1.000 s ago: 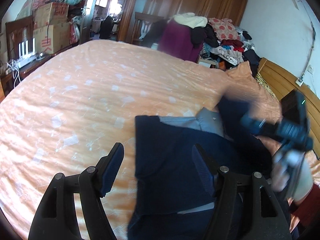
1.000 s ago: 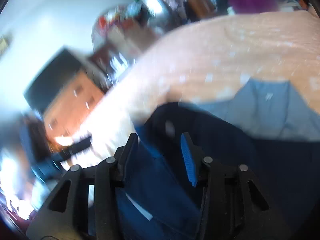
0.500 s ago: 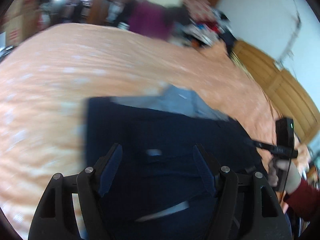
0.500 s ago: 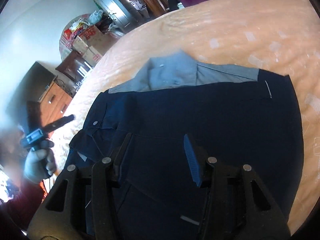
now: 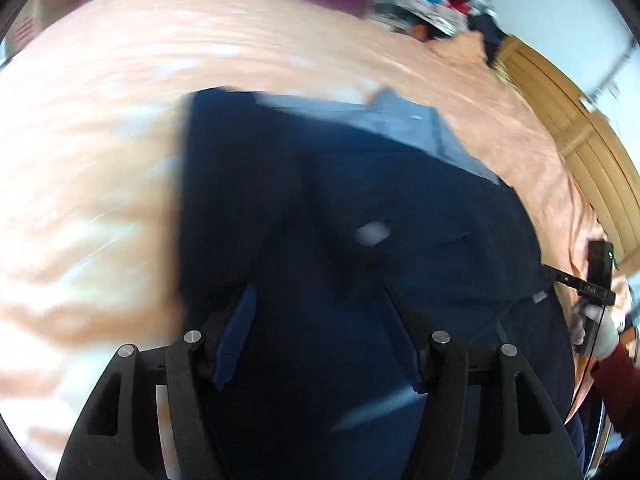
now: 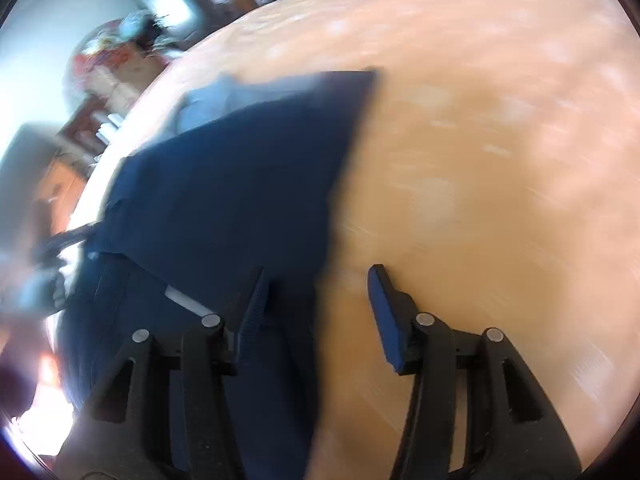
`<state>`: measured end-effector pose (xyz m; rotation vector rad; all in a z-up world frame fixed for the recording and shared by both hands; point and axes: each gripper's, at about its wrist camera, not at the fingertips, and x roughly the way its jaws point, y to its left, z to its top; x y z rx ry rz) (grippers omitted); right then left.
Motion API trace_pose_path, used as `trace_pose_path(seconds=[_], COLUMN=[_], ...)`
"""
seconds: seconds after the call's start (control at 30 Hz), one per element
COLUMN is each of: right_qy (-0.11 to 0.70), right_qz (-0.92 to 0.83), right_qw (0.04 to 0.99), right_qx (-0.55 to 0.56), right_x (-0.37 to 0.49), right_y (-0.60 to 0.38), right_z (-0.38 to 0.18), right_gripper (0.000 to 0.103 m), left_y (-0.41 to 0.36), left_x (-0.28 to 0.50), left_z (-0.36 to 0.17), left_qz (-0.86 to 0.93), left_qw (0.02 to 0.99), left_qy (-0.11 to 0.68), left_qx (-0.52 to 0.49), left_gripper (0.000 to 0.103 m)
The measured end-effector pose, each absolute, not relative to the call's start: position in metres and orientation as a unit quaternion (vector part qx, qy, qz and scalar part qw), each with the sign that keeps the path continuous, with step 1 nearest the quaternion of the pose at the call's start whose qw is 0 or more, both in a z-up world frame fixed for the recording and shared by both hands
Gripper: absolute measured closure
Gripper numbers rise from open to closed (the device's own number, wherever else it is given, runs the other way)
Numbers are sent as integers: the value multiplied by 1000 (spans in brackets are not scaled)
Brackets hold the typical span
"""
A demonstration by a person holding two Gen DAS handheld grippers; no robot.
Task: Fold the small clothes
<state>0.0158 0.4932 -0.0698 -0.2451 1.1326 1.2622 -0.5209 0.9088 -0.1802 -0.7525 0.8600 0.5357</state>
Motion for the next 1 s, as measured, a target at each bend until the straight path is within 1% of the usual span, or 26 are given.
trace_pose_path(seconds=[0.07, 0.13, 0.2, 0.27, 0.37, 0.43, 0.5, 0.63, 0.9, 1.0], right_qy=[507, 515, 528, 543, 561, 577, 581, 585, 590, 590], right_qz=[546, 566, 585, 586, 570, 562, 561, 557, 558, 558], right_qw=[660, 640, 612, 595, 590, 584, 582, 579, 571, 569], right_qx=[-91, -70, -72, -85, -108, -101, -94, -110, -122, -132], right_x=[11, -7, -38, -65, -91, -105, -117, -133, -140, -148], right_y=[467, 434, 395, 364, 325, 305, 290, 287, 288, 291], right_z=[-56, -40, -30, -34, -48, -60, -65, -74, -78, -80], right_gripper=[48, 43, 40, 40, 38, 38, 38, 39, 38, 38], left_y=[901, 887, 866, 836, 791, 764, 741, 723, 702, 696], left_x=[-562, -596, -626, -654, -691, -709, -726, -739, -744, -743], left_z=[-167, -154, -142, -135, -140, -147, -154, -153, -155, -158], left_qz=[279, 278, 252, 218, 188, 179, 171, 160, 144, 139], left_qw=[797, 796, 803, 809, 806, 802, 804, 812, 813, 814], left_qy=[389, 383, 378, 379, 386, 389, 374, 343, 374, 383], left_qx=[-367, -376, -385, -393, -407, -416, -429, -445, -423, -414], left_gripper=[37, 36, 32, 31, 30, 30, 30, 30, 30, 32])
